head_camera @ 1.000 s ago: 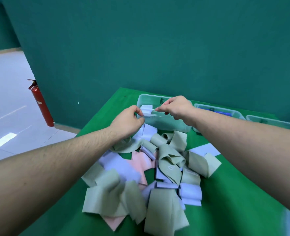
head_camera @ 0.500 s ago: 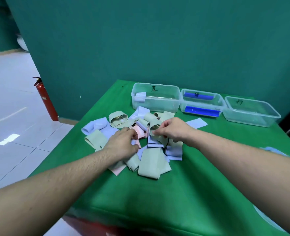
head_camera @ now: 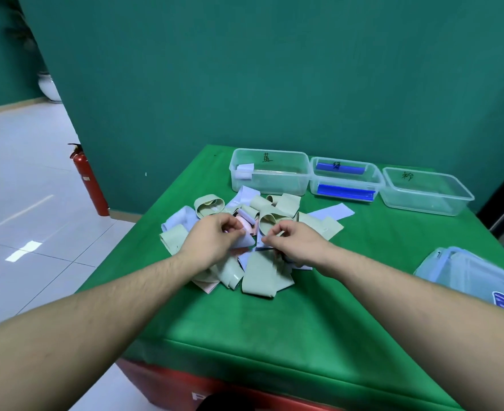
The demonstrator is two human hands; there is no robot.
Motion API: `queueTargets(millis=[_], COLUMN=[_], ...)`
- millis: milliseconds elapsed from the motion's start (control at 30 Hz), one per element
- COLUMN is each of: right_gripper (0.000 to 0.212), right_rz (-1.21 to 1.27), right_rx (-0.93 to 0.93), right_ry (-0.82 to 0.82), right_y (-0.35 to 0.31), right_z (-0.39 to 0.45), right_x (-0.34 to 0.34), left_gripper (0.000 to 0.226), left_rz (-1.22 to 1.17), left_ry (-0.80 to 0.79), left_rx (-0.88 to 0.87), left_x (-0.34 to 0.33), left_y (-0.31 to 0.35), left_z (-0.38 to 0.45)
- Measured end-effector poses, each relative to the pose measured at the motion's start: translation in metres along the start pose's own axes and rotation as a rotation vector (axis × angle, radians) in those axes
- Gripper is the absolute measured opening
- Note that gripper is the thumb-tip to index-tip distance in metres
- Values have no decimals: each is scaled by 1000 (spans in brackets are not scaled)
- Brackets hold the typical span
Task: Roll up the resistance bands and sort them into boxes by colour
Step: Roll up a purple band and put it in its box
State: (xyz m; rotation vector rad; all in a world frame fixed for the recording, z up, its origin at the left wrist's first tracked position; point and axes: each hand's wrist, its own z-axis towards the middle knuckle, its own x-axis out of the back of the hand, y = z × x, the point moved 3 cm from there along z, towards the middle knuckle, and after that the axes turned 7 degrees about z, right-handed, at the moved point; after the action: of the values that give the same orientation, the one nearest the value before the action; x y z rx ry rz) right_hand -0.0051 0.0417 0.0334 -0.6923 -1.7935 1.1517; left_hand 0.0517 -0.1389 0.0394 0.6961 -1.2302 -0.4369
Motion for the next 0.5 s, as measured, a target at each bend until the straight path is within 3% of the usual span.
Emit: queueTargets(millis=[33, 100, 167, 233, 333, 500], right_gripper=[16, 44, 55, 44, 3, 15], right_rz=[26, 38, 9, 7, -11, 137], right_rx=[17, 41, 88, 172, 293, 290], right_ry=[-6, -15, -7, 26, 117, 280], right_y=[-1, -3, -9, -18, -33, -46], right_z=[-3, -12, -24, -34, -50, -74], right_x=[0, 1, 2, 7, 17, 45], left_gripper=[6, 4, 8, 12, 9, 14], left_rz=[-101, -266, -316, -383, -447, -365], left_ry=[3, 1, 25, 19, 1, 25], left_rx=[-10, -17, -36, -53, -101, -103], left_x=[2, 7, 11, 15, 20, 25], left_y=[9, 24, 36, 48, 73, 102], left_z=[-4, -10, -15, -18, -27, -40])
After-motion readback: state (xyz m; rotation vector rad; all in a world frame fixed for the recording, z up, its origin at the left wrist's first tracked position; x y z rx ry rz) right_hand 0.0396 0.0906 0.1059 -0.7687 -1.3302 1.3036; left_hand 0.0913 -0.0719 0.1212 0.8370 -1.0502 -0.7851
